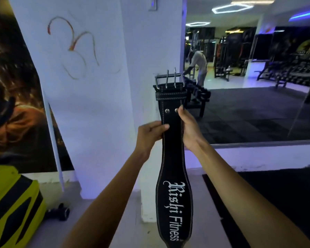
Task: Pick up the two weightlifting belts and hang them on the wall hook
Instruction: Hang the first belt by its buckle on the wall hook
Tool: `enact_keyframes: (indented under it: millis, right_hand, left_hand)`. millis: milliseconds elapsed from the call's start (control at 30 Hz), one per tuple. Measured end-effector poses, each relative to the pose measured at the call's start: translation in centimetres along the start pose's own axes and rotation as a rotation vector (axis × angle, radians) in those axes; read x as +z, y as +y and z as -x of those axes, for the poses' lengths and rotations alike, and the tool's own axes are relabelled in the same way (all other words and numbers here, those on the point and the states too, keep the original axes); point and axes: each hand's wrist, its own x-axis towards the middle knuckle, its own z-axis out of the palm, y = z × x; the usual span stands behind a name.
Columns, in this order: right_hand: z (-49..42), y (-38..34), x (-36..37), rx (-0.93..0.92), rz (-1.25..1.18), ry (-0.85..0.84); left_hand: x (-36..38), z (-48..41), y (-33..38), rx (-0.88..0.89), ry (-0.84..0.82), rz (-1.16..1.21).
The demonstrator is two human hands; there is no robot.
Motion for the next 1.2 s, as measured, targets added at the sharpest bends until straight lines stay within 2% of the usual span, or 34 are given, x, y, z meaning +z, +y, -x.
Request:
enact_keyframes:
  millis: [67, 133, 200, 267, 367, 433, 500, 633, 733, 800, 867, 1000, 1100, 1200]
  right_hand:
    - [-0.1, -1.4, 0.4, -0.031, 0.039, 0.071]
    - [-0.2, -2.4, 0.5, -0.043, 0.045, 0.106]
    - [-0.3, -2.7, 0.5, -0.030, 0.034, 0.103]
    - [-0.2, -2.8, 0.9, -0.033, 0.033, 0.083]
    - [0.2, -3.0, 2.0, -0.079, 0.123, 0.002]
    - [0.5, -3.3, 2.0, -0.137, 0.183, -0.015]
    - [0.6, -3.2, 1.3, -0.189, 0.255, 0.038]
    - [2.4, 0.5, -1.2, -0.166, 0.356, 0.139]
    - [3.9, 4.4, -3.6, -0.077, 0.476, 0.104]
    - [4.3, 3.8, -3.4, -0.061, 0.431, 0.133]
    - [3.2, 1.5, -2.6, -0.119, 0.347, 0.205]
    - [2.3, -0.7, -1.1, -0.238, 0.300, 0.174]
    - [5.3, 4.9, -3.6, -0.143, 0.479, 0.146]
    - [7.4, 7.2, -5.5, 0.036, 0.468, 0.071]
  left_hand:
    - [-0.9, 2.1, -3.2, -0.043, -0.036, -0.145]
    - [-2.6, 4.9, -6.6, -0.184, -0.186, -0.288]
    - [-3.6, 5.2, -6.9, -0.261, -0.286, -0.337]
    - [-3.0, 2.8, -3.8, -0.139, -0.209, -0.313]
    - [-1.3, -0.7, 2.6, 0.052, -0.018, -0.095]
    - [-0.7, -1.9, 4.6, 0.114, 0.022, -0.056]
    - [-0.6, -2.2, 5.2, 0.126, 0.043, -0.018]
    - [-0.2, -2.9, 5.2, 0.165, 0.037, 0.041]
    - [0.0, -3.0, 4.8, 0.174, 0.017, 0.062]
    - [0.3, -2.8, 4.4, 0.167, 0.005, 0.062]
    - [0.6, -2.8, 4.1, 0.172, -0.004, 0.058]
    - [0.7, -3.7, 5.0, 0.219, -0.019, 0.069]
    - [0.2, -4.7, 6.1, 0.255, -0.005, 0.099]
    - [-0.4, -4.9, 5.8, 0.239, 0.000, 0.103]
